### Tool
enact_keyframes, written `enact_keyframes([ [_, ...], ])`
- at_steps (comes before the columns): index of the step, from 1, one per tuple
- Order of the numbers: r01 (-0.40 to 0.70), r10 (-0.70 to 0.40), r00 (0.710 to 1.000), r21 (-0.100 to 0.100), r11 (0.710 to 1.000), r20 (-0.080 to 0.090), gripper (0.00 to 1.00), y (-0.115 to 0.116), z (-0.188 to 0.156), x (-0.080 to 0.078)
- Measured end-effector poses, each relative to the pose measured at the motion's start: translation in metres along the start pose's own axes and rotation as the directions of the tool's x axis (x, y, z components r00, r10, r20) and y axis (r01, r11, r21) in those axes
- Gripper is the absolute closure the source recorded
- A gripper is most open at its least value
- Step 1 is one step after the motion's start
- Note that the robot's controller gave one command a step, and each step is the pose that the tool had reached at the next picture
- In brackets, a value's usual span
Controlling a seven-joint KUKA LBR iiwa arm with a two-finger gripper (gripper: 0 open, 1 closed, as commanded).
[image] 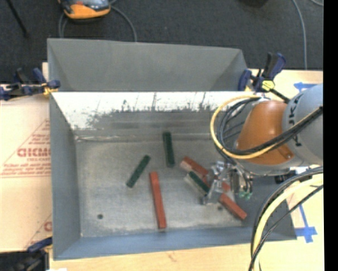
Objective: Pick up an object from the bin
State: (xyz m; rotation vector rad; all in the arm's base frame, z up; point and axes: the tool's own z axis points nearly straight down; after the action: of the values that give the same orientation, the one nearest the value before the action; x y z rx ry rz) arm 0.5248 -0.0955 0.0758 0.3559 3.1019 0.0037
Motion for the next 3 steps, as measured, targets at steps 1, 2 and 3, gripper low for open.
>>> enact_keyframes([
  [1,0.002,-0.002,1.000,0.000,1.000,-0.006,1.00,0.000,-0.005,0.001],
  [2,0.190,-0.190,0.982,0.003,0.982,-0.011,1.00,0.005,-0.037,0.016],
  [3,0.209,-0.209,0.977,-0.002,0.978,-0.032,1.00,0.017,-0.041,0.024],
])
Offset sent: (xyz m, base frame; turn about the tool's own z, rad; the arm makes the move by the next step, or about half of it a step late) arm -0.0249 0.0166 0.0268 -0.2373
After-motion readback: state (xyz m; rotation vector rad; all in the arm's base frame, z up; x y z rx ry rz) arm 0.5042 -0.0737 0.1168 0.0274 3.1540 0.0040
